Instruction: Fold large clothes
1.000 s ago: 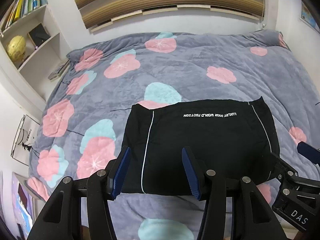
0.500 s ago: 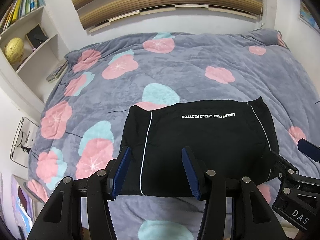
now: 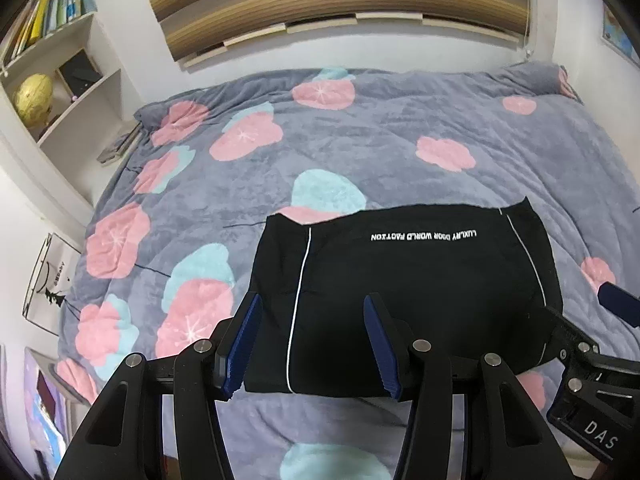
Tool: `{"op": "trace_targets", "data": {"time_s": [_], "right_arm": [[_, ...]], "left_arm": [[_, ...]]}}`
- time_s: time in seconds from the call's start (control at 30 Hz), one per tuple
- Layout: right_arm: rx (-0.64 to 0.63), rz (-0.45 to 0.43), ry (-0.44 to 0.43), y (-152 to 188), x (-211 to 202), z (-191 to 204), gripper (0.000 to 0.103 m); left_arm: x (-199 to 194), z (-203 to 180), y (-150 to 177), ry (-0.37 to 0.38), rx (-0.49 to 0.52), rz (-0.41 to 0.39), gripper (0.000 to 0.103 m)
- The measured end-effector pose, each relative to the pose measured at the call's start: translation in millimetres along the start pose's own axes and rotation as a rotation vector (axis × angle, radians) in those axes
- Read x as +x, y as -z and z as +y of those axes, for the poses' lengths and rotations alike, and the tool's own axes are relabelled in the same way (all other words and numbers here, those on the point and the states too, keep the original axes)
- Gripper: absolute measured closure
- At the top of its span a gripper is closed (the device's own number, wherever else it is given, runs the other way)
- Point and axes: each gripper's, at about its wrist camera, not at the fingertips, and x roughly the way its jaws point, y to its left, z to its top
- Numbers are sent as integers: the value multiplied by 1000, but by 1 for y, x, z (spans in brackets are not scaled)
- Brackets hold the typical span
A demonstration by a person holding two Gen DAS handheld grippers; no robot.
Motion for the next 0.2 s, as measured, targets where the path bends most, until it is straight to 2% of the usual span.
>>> {"op": "trace_targets", "data": {"time_s": [0.1, 0.2], "right_arm": [[-2, -1, 0, 1, 0, 2, 21], [-1, 0, 3, 1, 0, 2, 21]], "left_arm": [[-7, 3, 0, -36, -4, -65, 49], [-6, 8, -3, -10, -15, -54, 48]]}}
